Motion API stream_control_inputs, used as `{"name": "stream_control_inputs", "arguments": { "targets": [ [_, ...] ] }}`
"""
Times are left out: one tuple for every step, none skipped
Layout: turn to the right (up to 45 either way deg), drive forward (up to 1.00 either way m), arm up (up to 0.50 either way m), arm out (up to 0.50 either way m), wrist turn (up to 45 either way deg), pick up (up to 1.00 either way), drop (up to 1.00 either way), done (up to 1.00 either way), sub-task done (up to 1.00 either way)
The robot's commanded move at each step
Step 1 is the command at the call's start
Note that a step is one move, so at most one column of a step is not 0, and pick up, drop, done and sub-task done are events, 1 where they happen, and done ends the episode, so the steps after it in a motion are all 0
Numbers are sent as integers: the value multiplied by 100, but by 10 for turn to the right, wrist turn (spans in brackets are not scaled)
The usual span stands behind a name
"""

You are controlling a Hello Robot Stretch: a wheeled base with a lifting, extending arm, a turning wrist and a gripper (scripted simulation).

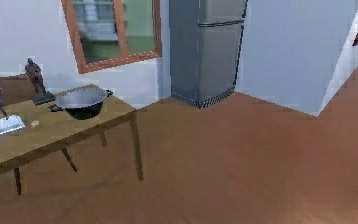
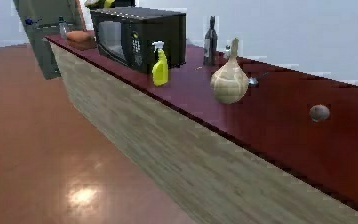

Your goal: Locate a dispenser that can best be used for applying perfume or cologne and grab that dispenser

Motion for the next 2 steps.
{"name": "stream_control_inputs", "arguments": {
  "targets": [
    [450,0,0,0,0,0,0,0,0],
    [300,0,0,0,0,0,0,0,0]
  ]
}}
